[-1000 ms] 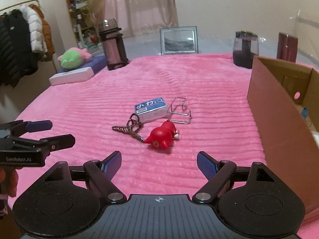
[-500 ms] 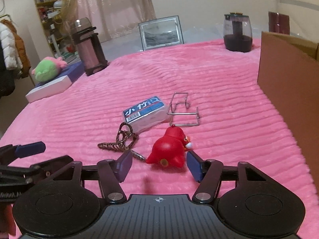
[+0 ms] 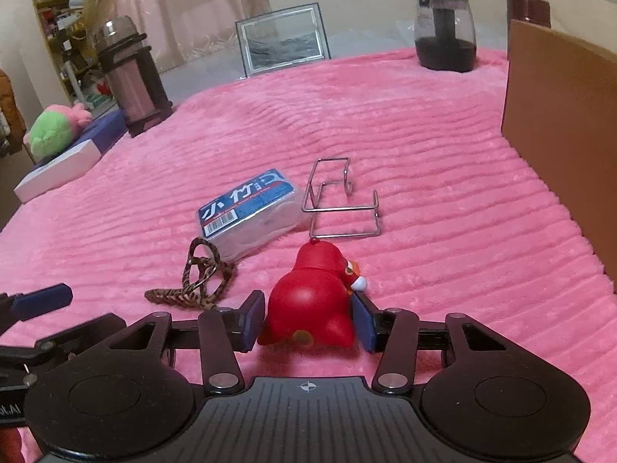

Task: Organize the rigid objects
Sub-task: 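Grasp the red toy bird with the right tool while the left tool grasps the braided keychain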

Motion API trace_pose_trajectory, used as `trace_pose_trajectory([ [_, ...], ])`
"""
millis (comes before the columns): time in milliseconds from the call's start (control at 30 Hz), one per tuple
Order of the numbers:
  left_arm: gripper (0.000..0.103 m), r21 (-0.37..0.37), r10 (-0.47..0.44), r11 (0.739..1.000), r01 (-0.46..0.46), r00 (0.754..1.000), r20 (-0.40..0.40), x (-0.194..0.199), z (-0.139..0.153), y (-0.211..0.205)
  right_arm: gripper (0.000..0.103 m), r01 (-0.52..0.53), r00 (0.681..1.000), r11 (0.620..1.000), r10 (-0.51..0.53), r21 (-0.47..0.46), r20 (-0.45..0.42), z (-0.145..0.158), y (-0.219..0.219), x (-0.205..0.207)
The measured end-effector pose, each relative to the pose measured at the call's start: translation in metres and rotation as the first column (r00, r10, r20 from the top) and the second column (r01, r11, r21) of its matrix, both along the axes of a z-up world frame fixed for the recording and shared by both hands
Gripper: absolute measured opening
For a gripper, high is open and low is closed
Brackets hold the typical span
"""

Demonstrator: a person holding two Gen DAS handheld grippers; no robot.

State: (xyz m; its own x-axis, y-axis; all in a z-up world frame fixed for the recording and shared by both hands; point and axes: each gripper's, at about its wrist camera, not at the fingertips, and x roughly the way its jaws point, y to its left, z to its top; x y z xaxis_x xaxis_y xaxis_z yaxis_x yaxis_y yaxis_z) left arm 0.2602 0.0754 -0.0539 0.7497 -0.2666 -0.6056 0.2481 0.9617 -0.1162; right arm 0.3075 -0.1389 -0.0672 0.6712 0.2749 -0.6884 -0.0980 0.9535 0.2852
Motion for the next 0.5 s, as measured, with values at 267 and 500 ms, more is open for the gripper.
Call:
trace_pose_trajectory([
  [267, 0.087, 0.008, -0.05, 0.999, 0.05, 0.999, -0.017, 0.014, -0.005, -0.012, 0.043, -0.039, 0.998, 0.999, 0.039, 0.001, 0.045, 0.009, -0.013, -0.006],
  [500, 0.075, 0.017, -0.094, 0.995, 0.094, 0.995, -0.025, 0.034, -0.009, -0.035, 0.043, -0.046, 0.991, 0.995, 0.056, -0.089, 0.118, 0.016, -0.037, -0.025],
])
